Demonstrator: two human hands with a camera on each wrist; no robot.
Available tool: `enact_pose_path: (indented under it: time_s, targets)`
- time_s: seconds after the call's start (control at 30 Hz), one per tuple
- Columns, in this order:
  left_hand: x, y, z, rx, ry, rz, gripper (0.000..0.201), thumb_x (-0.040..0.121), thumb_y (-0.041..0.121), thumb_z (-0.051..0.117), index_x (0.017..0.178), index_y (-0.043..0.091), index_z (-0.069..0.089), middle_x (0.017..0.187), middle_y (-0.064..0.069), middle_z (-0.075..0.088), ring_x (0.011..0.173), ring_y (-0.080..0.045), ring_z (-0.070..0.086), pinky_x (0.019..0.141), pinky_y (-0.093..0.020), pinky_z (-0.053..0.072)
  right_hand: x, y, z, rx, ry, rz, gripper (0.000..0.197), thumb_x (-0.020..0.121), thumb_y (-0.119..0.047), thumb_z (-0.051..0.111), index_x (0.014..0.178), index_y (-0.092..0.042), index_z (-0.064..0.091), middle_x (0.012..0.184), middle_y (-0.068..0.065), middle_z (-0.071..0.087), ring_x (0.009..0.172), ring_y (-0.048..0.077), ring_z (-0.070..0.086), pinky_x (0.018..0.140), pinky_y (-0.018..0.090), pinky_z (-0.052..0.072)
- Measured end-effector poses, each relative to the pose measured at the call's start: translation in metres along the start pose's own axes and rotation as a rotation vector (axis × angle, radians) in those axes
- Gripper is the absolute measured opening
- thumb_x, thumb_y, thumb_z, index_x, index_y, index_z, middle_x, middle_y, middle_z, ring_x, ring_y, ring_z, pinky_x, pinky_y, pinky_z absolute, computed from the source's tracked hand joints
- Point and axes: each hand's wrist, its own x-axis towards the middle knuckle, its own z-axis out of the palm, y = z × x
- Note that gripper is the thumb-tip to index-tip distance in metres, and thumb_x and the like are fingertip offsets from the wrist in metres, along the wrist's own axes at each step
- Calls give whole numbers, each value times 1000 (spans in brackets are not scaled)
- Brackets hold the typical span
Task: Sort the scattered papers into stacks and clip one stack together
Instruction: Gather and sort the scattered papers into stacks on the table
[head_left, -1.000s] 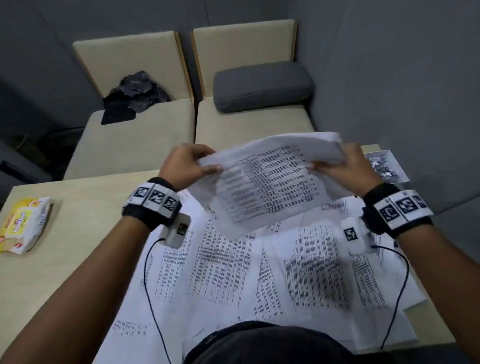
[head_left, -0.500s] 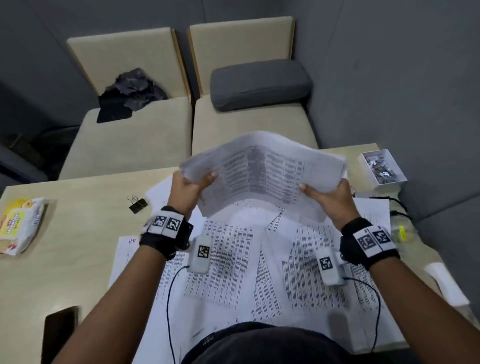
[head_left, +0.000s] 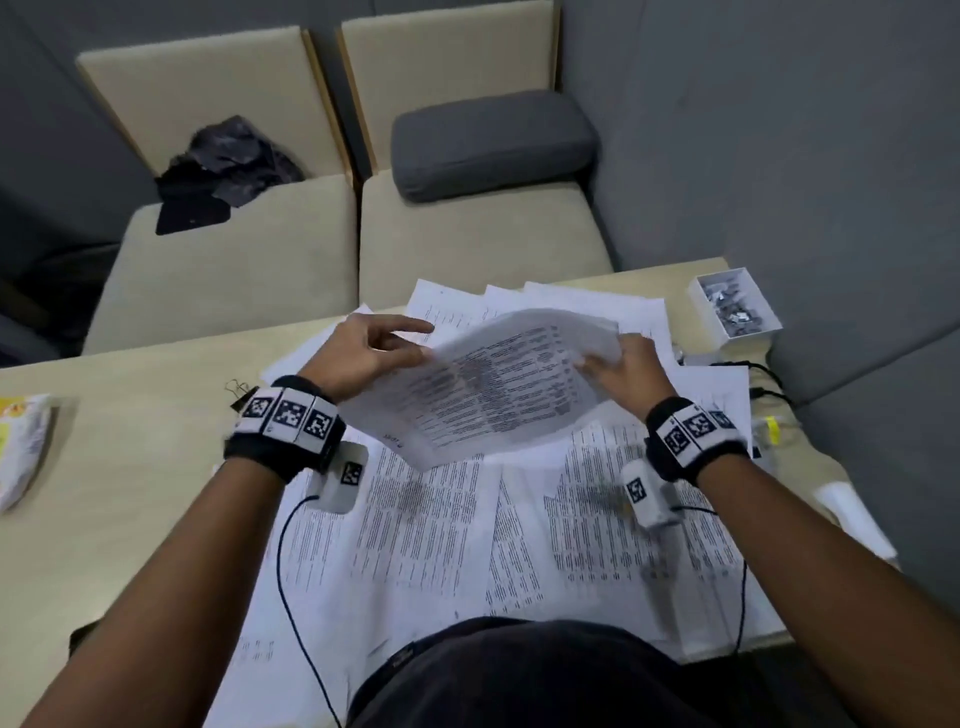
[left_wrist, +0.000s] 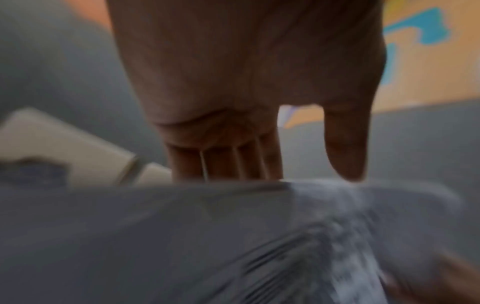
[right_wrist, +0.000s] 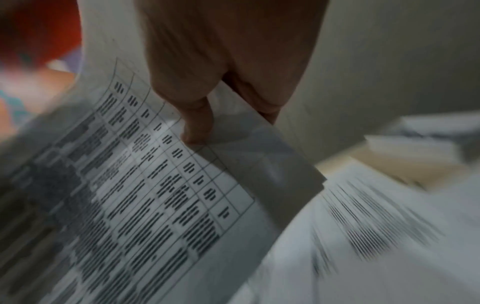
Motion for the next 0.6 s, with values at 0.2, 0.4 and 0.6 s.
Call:
enact_pose_path:
  time_s: [0.2,0.4,0.6]
  targets:
    - [11,20,45,599,64,20,31,84,41,70,80,12,59,73,-5,58,67,-25,56,56,-27,35,17,-51,-11,-114,-34,-177,10,82,-12,75,79,-2,73,70,8,67,60,17,59,52,24,46]
    - [-22,-40,48,288,188,-179,30,86,27,72,85,-1,64,75,-14,66,64,-26,62,58,-32,52,-3,13,-23,8,7,53,39,76,-9,80,109,-19,63,90,-2,65,82,18,63,79,20,52]
    - [-49,-115,62,-74,220,-430,31,88,24,71,74,2,54,54,-7,42,32,-8,40,35,-19,38,-26,114,-2,-261,-119,422,50,85,-23,73,128,-5,53,128,18,59,112,31,59,89,32,46]
